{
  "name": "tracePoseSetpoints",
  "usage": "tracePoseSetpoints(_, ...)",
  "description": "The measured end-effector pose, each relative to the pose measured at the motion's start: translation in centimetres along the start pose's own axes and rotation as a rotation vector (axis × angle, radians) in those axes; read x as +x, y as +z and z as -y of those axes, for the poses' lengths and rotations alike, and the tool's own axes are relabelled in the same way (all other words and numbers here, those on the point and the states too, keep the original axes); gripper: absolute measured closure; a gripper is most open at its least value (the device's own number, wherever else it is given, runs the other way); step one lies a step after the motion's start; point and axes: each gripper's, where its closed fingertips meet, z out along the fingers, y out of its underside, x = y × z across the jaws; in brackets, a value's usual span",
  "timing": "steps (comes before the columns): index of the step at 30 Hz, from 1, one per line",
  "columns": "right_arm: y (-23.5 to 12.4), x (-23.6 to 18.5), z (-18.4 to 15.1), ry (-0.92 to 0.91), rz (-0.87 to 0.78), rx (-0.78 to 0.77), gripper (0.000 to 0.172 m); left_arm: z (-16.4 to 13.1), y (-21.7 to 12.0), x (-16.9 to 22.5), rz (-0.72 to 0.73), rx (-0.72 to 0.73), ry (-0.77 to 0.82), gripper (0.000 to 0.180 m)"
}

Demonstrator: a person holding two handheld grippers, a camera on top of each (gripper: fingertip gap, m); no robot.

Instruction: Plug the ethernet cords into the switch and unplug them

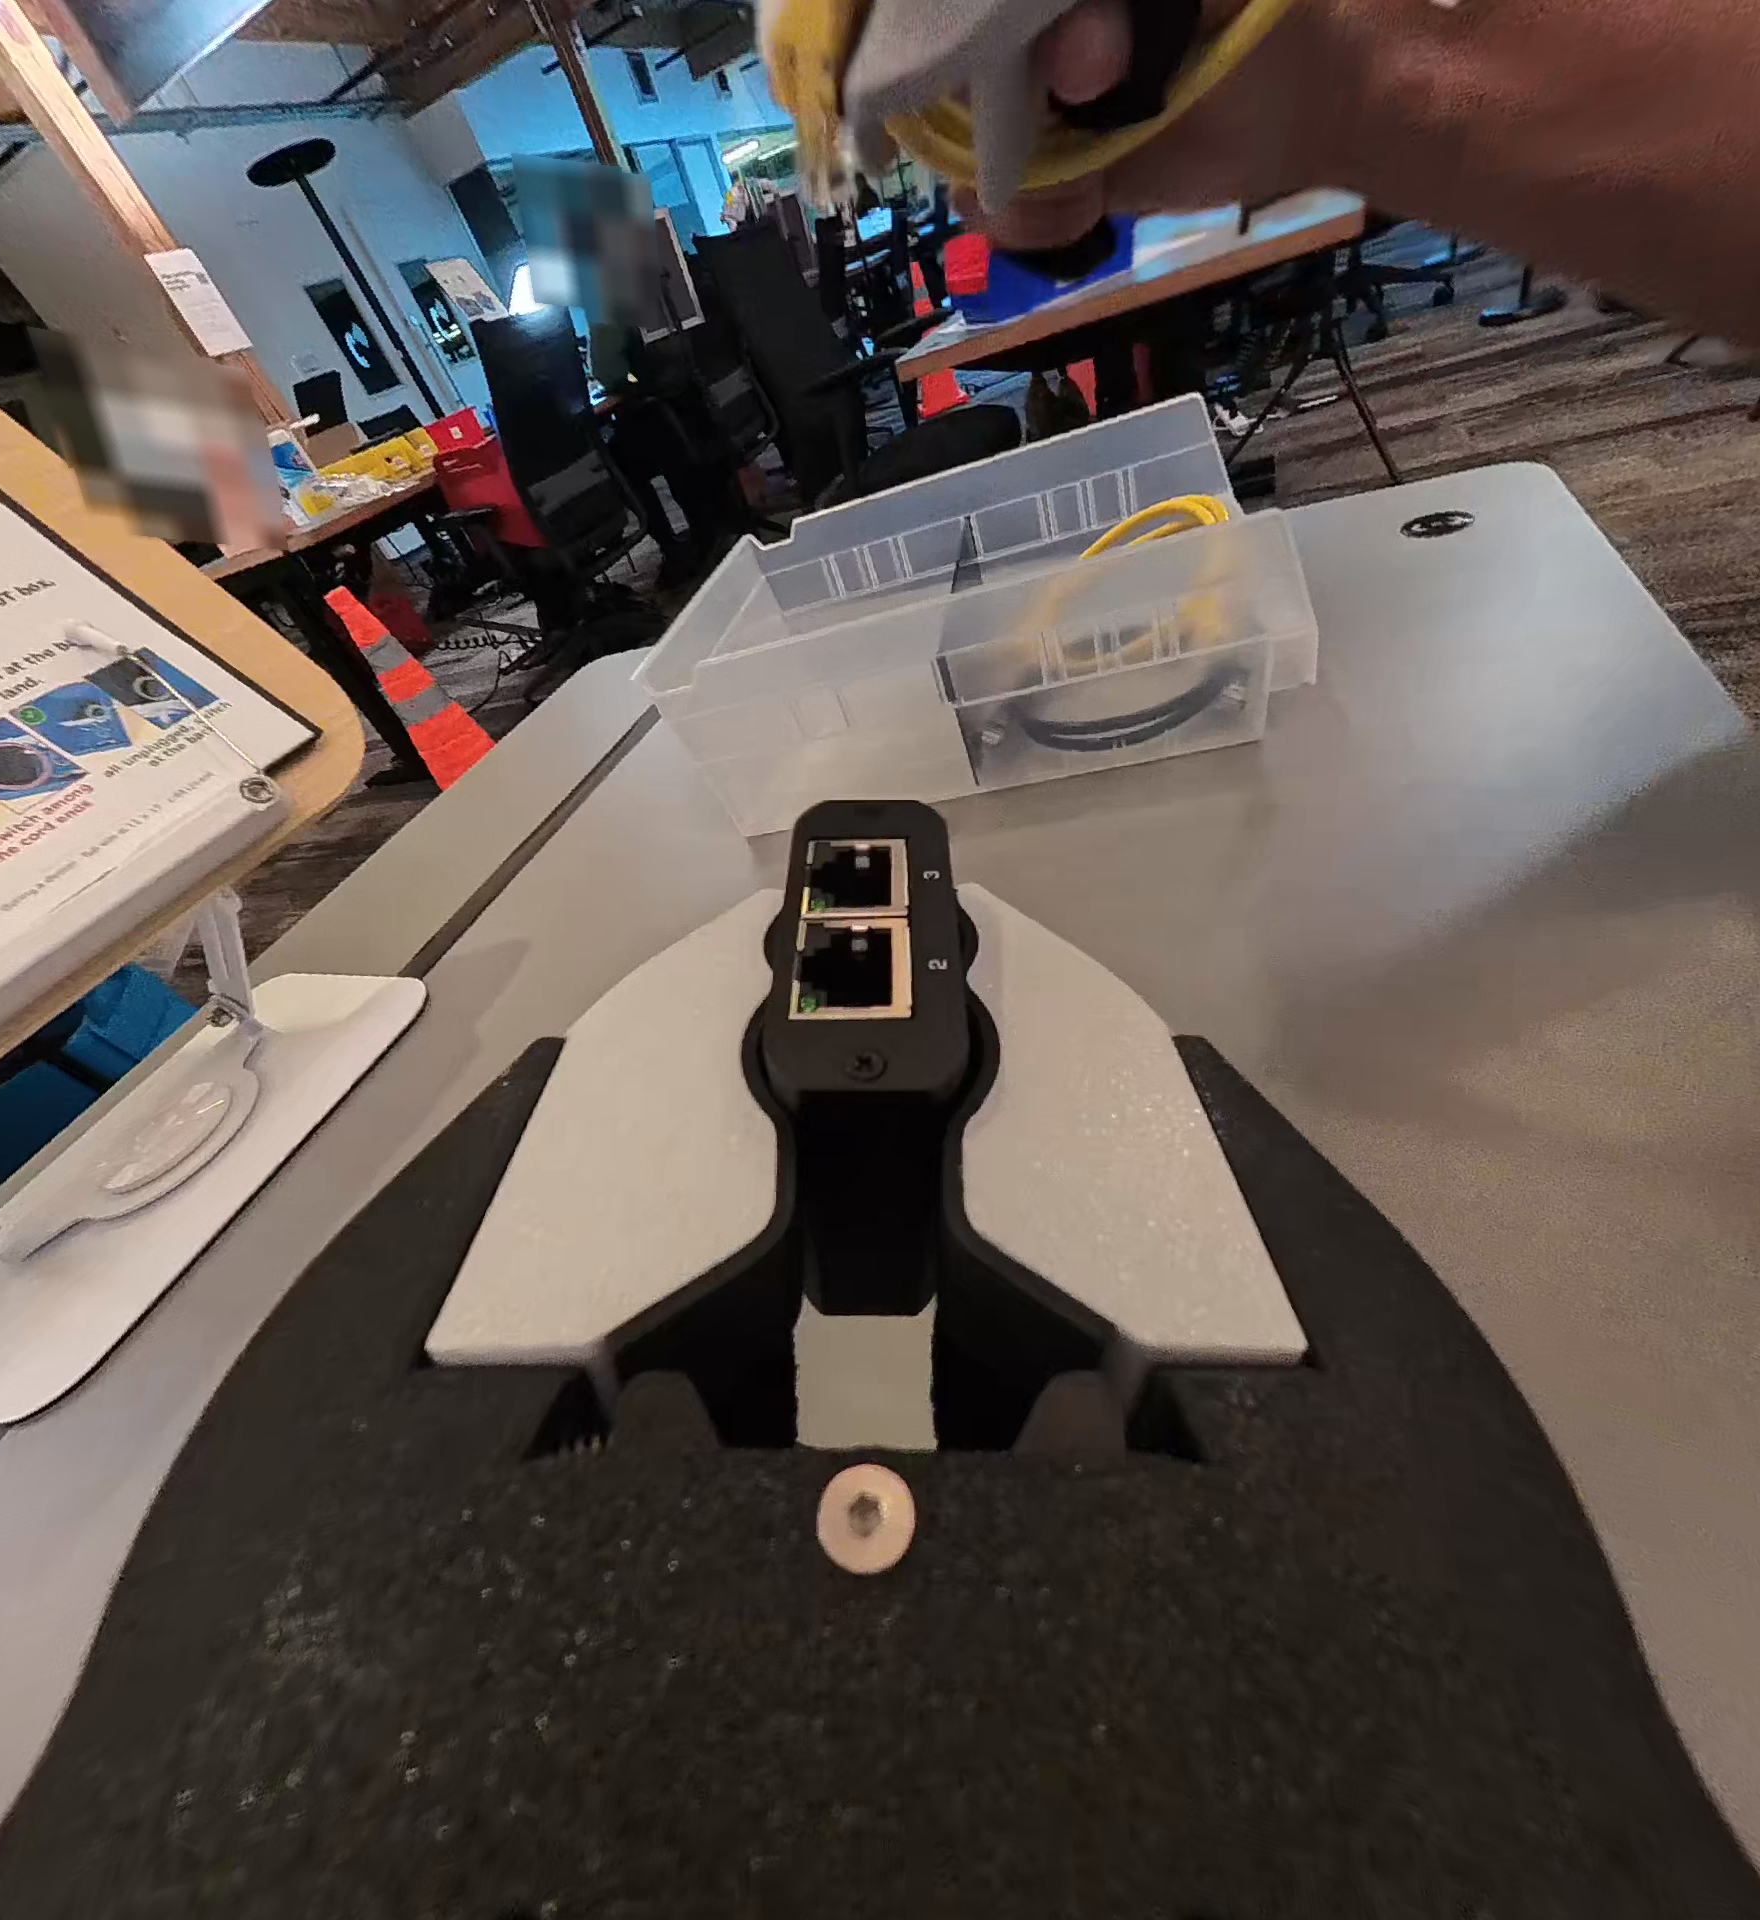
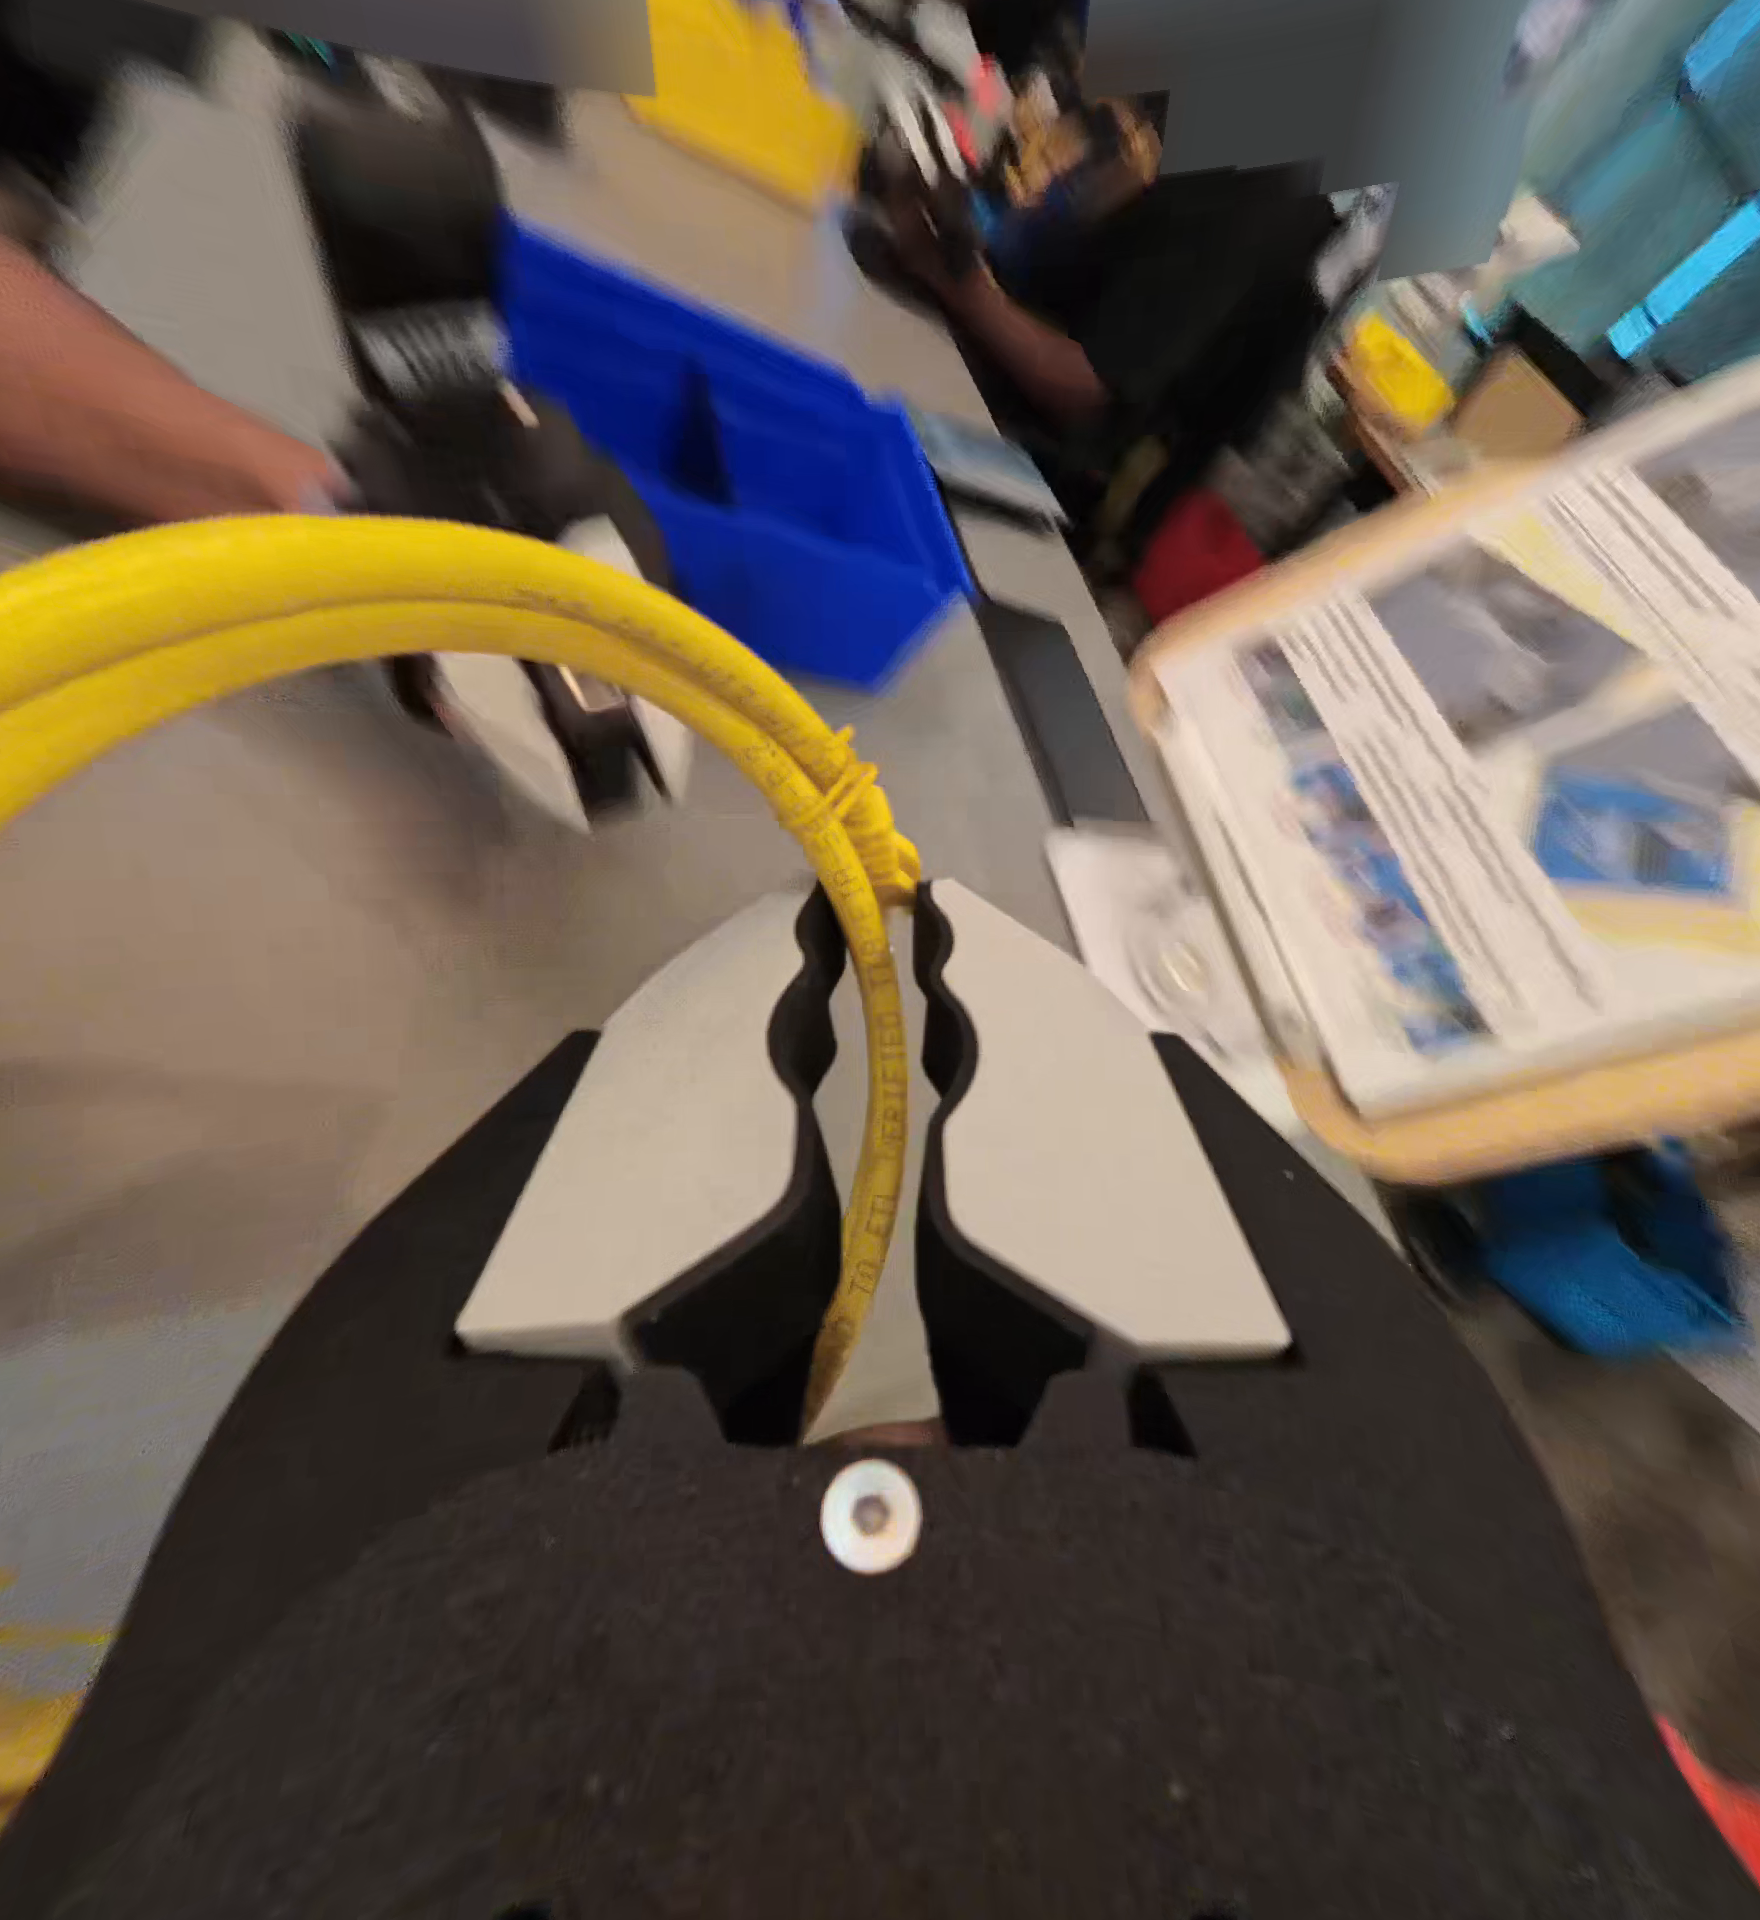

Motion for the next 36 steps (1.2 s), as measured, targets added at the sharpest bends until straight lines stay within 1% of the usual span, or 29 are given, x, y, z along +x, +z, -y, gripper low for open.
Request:
tracePoseSetpoints(1,-1.9,1.3,-2.1,-0.003,-0.036,-0.111,0.159,0.2,-0.1,-0.1,0.008,0.006,-0.002,0.155)
tracePoseSetpoints(2,-3.8,2.1,-5.0,0.009,-0.053,-0.261,0.159,0.3,-0.1,-0.2,0.017,0.012,-0.006,0.155)
tracePoseSetpoints(3,-5.9,2.9,-7.9,-0.025,-0.095,-0.413,0.159,0.3,-0.1,-0.3,0.022,0.015,-0.009,0.155)
tracePoseSetpoints(4,-8.1,3.4,-11.1,-0.098,-0.128,-0.583,0.159,0.3,0.0,-0.3,0.022,0.013,-0.012,0.155)
tracePoseSetpoints(5,-10.3,3.4,-14.6,-0.136,-0.130,-0.761,0.159,0.3,0.1,-0.2,0.020,0.009,-0.012,0.155)
tracePoseSetpoints(6,-12.3,2.7,-17.8,-0.122,-0.099,-0.922,0.159,0.2,0.2,-0.1,0.017,0.006,-0.012,0.155)
tracePoseSetpoints(8,-14.7,0.8,-22.8,0.006,-0.035,-1.118,0.159,0.0,0.6,0.3,0.007,-0.008,-0.008,0.155)
tracePoseSetpoints(9,-15.7,0.6,-24.8,0.075,-0.062,-1.206,0.159,0.0,0.7,0.5,0.002,-0.014,0.001,0.155)
tracePoseSetpoints(12,-18.0,2.7,-28.3,0.194,-0.324,-1.421,0.157,-0.3,1.1,1.2,-0.006,-0.031,0.031,0.155)
tracePoseSetpoints(13,-18.3,2.5,-29.2,0.233,-0.353,-1.489,0.157,-0.4,1.2,1.3,-0.009,-0.037,0.037,0.155)
tracePoseSetpoints(15,-19.5,2.5,-30.9,0.219,-0.430,-1.671,0.153,-0.5,1.2,1.4,-0.007,-0.044,0.044,0.155)
tracePoseSetpoints(16,-19.7,2.5,-31.5,0.186,-0.458,-1.725,0.148,-0.6,1.2,1.4,-0.007,-0.044,0.045,0.155)
tracePoseSetpoints(17,-19.5,2.8,-31.7,0.140,-0.506,-1.741,0.133,-0.6,1.1,1.4,-0.006,-0.046,0.045,0.155)
tracePoseSetpoints(19,-19.1,3.0,-31.7,0.131,-0.566,-1.720,0.122,-0.6,0.9,1.1,0.005,-0.045,0.050,0.155)
tracePoseSetpoints(21,-19.0,2.9,-31.0,0.202,-0.612,-1.658,0.110,-0.6,0.8,0.8,0.011,-0.044,0.047,0.155)
tracePoseSetpoints(24,-18.9,3.4,-27.8,0.259,-0.688,-1.485,0.103,-0.4,0.6,0.7,0.011,-0.033,0.041,0.155)
tracePoseSetpoints(26,-19.2,4.2,-24.4,0.261,-0.762,-1.358,0.103,-0.2,0.5,0.7,0.009,-0.024,0.041,0.155)
tracePoseSetpoints(28,-18.5,4.1,-20.9,0.305,-0.775,-1.180,0.105,0.0,0.5,0.8,-0.001,-0.012,0.038,0.155)
tracePoseSetpoints(30,-17.7,4.3,-17.7,0.367,-0.789,-0.976,0.114,0.2,0.4,1.0,-0.015,0.003,0.036,0.155)
tracePoseSetpoints(31,-17.7,4.6,-16.8,0.388,-0.811,-0.910,0.114,0.4,0.3,1.2,-0.026,0.016,0.030,0.155)
tracePoseSetpoints(33,-17.0,4.2,-16.1,0.473,-0.776,-0.817,0.110,0.7,0.2,1.4,-0.046,0.033,0.017,0.155)
tracePoseSetpoints(34,-15.4,3.5,-15.4,0.548,-0.708,-0.729,0.109,0.9,0.2,1.5,-0.058,0.039,0.015,0.155)
tracePoseSetpoints(35,-12.9,2.4,-13.7,0.620,-0.594,-0.588,0.110,1.0,0.1,1.7,-0.070,0.045,0.018,0.155)
tracePoseSetpoints(36,-9.9,0.7,-11.3,0.674,-0.429,-0.431,0.109,1.1,0.0,1.8,-0.070,0.051,0.030,0.155)
